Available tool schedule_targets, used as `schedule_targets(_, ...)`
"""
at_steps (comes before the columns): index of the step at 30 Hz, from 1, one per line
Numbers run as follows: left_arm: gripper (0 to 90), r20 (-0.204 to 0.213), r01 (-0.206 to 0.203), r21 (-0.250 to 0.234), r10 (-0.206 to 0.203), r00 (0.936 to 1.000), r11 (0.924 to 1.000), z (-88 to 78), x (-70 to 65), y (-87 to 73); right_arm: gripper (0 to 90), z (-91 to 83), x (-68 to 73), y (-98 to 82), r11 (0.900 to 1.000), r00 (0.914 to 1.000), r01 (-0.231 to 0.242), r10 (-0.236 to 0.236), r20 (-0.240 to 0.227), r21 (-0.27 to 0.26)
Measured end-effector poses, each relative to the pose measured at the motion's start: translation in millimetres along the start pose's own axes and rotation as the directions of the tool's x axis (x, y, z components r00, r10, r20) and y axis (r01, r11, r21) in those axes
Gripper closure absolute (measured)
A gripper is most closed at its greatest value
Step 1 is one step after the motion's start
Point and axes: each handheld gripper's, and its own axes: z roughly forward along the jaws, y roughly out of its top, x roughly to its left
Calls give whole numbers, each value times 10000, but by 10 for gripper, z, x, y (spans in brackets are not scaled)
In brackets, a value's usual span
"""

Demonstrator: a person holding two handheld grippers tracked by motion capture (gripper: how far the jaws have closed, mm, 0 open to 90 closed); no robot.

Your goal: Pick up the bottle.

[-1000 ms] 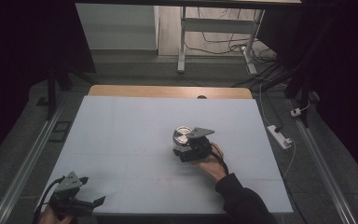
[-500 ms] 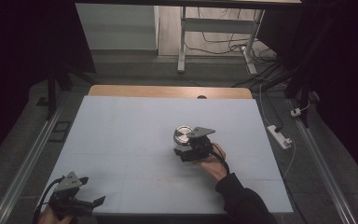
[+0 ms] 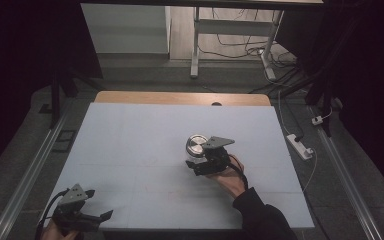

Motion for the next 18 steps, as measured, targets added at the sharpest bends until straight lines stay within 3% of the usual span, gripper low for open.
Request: schedule_targets(18, 30, 34, 90, -57, -90, 10000, 9999, -9, 10, -3, 152, -241, 251, 16, 9999, 9980, 128, -132, -624, -67)
